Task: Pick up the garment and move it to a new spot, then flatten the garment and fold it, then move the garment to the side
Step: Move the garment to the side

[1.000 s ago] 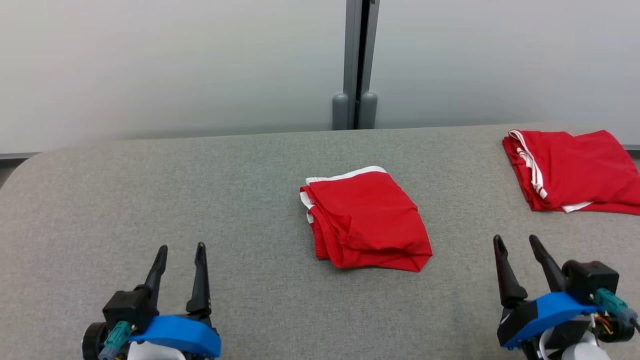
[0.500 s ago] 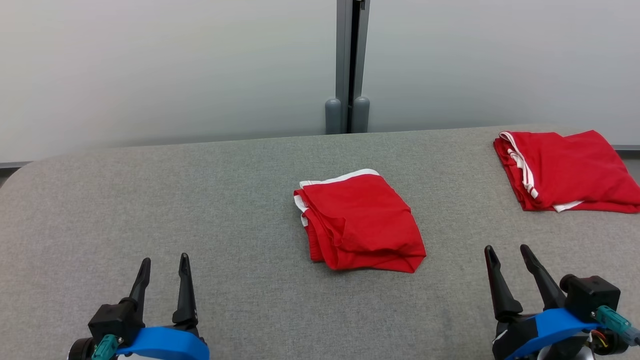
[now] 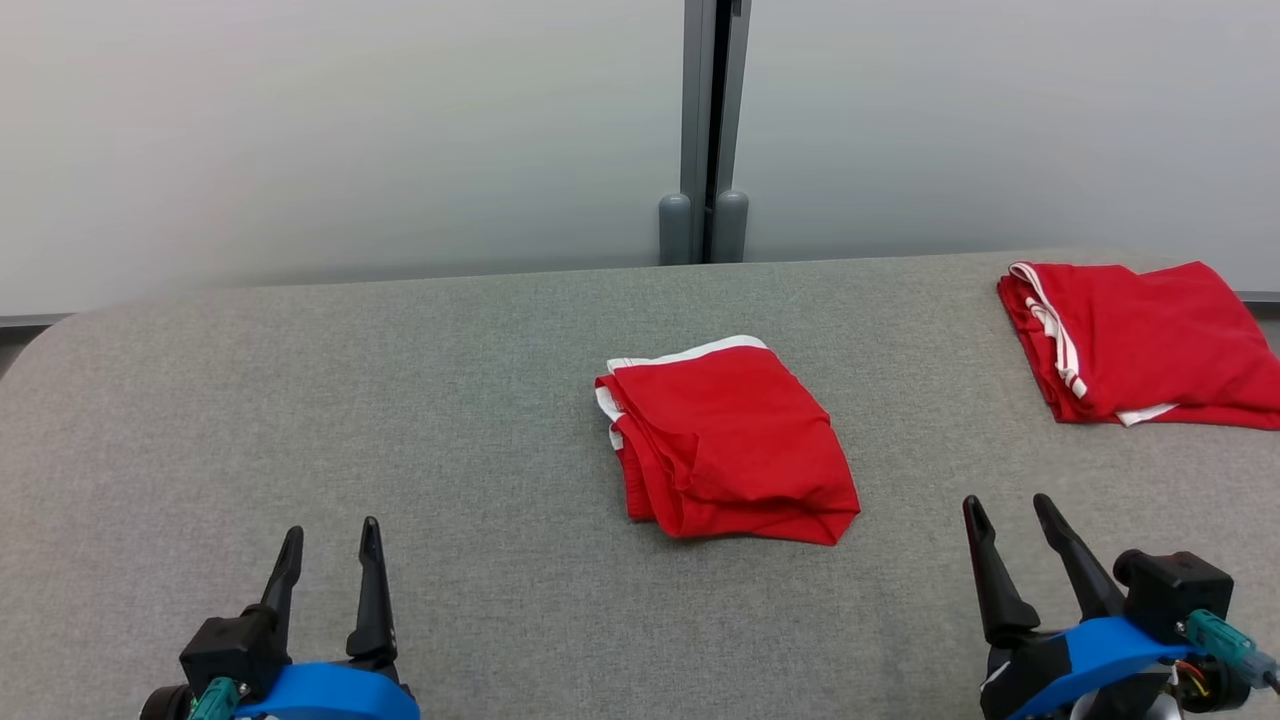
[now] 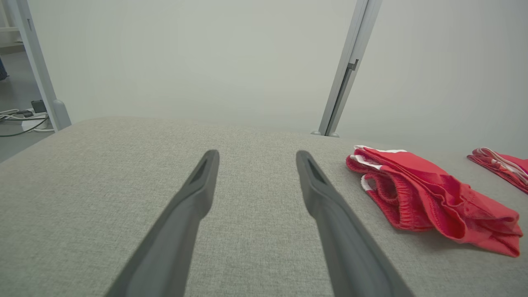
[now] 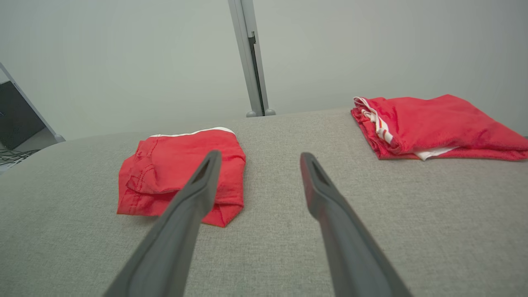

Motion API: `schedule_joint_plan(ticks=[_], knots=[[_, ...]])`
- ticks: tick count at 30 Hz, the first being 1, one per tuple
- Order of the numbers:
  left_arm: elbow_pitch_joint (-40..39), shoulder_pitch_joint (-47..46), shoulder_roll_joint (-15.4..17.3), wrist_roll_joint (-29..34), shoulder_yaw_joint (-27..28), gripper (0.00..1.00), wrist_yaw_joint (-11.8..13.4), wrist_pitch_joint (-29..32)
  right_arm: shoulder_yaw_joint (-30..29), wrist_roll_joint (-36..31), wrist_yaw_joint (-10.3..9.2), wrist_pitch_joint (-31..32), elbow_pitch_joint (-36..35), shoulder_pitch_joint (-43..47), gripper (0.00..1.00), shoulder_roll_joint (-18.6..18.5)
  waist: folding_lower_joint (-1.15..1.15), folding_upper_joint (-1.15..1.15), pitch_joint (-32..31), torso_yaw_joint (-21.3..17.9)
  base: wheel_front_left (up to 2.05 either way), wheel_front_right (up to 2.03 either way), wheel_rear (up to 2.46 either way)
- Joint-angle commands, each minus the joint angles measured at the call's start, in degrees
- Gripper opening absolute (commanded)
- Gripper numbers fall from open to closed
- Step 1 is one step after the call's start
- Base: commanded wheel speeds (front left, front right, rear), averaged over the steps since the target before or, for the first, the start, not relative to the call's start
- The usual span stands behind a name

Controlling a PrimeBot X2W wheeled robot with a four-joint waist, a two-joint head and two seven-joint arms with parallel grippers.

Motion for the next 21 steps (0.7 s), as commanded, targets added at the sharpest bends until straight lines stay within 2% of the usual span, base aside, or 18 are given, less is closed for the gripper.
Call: schedule_joint_plan(ticks=[1,7,13,18,21], knots=[[-0.11,-0.45,-0.06,-0.2,0.31,1.0,-0.11,-0.25,0.18,0.08,0.03,0.27,0.14,-0.32,1.0,-0.04,0.0,0.0,0.11,0.05,0.0,0.0,0.0],[-1.12,-1.56,-0.13,0.26,0.41,1.0,-0.18,-0.25,0.43,-0.96,0.03,2.03,-0.52,-3.68,1.0,-0.04,0.0,0.0,1.89,0.58,0.0,0.0,0.0],[-2.51,-3.69,-0.16,0.82,0.06,1.0,-0.45,-0.25,1.24,1.67,0.02,11.37,2.01,-15.51,1.0,-0.07,0.0,0.0,6.03,1.33,0.0,0.0,0.0],[-3.19,-6.87,-0.36,1.19,-1.33,1.0,-1.05,-0.25,1.13,3.13,0.03,17.83,10.44,-26.99,1.0,-0.07,0.0,0.0,10.31,3.63,0.0,0.0,0.0],[-3.35,-8.93,-0.57,1.23,-2.23,1.0,-1.34,-0.25,-0.12,1.64,0.03,21.03,17.02,-32.27,1.0,-0.08,0.0,0.0,12.6,5.41,0.0,0.0,0.0]])
